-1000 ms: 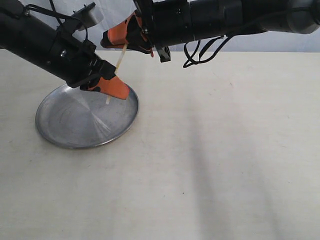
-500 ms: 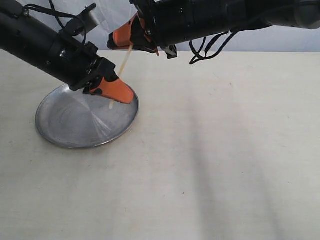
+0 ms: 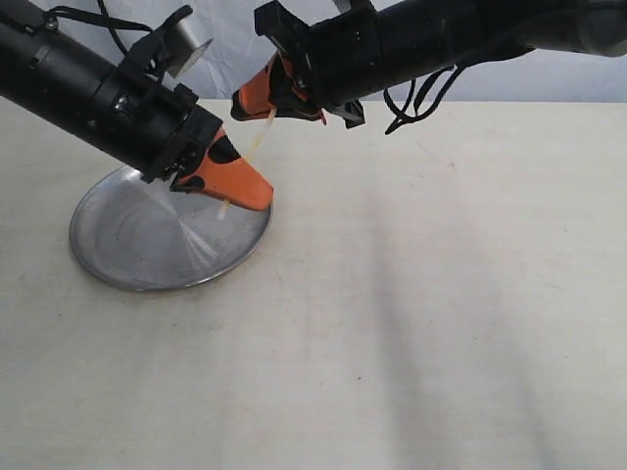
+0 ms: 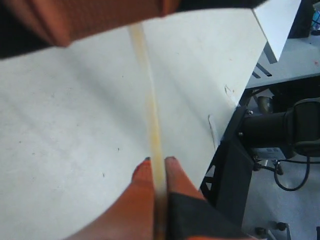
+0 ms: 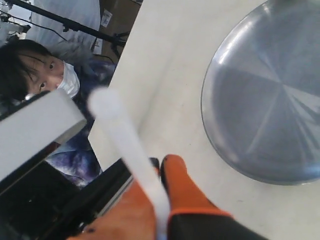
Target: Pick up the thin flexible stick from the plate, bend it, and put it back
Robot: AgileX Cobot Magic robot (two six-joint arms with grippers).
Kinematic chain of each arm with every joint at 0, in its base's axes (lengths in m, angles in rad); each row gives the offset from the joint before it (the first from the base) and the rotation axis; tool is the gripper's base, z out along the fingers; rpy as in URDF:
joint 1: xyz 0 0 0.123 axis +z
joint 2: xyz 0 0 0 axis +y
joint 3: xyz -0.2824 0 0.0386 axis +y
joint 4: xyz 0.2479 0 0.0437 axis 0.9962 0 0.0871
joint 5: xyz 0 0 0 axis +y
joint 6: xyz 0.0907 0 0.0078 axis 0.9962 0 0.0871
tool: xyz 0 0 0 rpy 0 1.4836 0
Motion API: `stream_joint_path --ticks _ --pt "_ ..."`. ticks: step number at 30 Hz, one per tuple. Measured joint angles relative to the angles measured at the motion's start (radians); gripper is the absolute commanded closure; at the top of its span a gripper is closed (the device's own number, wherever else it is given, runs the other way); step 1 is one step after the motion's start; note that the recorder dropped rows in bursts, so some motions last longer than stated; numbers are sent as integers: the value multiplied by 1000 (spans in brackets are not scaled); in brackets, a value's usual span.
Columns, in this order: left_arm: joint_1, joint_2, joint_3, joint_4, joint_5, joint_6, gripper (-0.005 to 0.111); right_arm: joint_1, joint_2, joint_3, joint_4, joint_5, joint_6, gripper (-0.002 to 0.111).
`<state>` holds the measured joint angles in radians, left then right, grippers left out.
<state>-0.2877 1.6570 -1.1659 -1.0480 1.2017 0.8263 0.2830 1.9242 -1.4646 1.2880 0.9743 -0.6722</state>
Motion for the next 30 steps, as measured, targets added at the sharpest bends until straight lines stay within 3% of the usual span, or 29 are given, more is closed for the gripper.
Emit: stream_joint_path --ticks 15,30 --pt "-32 11 2 11 -17 20 106 0 111 -2 -5 20 22 109" --pt "-40 12 2 152 -131 35 106 -2 112 -2 18 10 9 109"
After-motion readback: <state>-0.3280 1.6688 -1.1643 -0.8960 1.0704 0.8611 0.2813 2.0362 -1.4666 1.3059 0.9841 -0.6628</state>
